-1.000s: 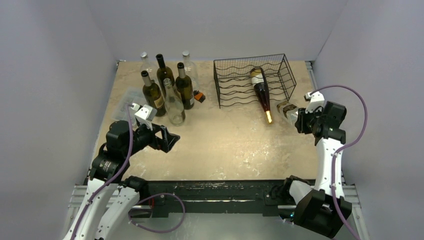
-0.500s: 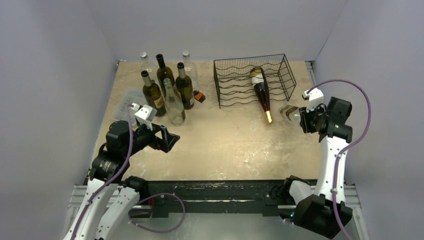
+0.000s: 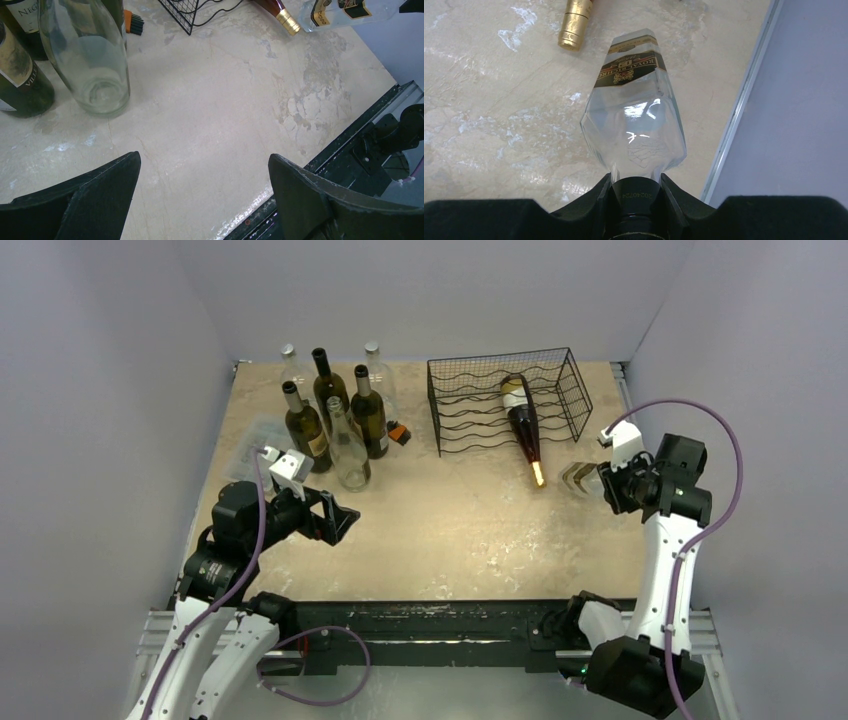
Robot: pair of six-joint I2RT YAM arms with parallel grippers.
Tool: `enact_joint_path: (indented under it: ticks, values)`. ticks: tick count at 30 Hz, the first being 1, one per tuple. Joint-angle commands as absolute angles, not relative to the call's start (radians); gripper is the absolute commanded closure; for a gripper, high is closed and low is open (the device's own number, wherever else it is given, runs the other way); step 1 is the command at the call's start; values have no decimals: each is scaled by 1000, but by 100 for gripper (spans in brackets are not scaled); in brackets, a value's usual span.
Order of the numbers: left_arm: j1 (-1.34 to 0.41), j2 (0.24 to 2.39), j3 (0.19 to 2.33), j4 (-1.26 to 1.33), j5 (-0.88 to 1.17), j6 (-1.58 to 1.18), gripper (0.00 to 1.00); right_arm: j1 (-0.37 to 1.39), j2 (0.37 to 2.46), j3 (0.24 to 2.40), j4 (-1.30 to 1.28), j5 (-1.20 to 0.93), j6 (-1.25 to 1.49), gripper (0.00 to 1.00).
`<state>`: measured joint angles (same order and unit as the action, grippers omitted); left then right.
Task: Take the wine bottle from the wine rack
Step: Pick up the wine bottle from the wine rack.
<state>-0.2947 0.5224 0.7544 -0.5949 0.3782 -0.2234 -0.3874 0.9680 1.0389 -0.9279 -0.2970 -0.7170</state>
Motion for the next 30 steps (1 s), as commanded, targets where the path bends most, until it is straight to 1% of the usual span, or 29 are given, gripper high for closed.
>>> enact_joint_path:
  ticks: [1,23,30]
  values:
    - [-290,525,750,-583,386,-210,0,-392,913,1141,-876,-323,-784,100]
    - [-290,529,750,-580,404,-207,0,-391,909,1251,-1151,-417,-915,100]
    - [-290,529,749,-573,428,-208,0,-390,929,1255,-1223,-439,-968,100]
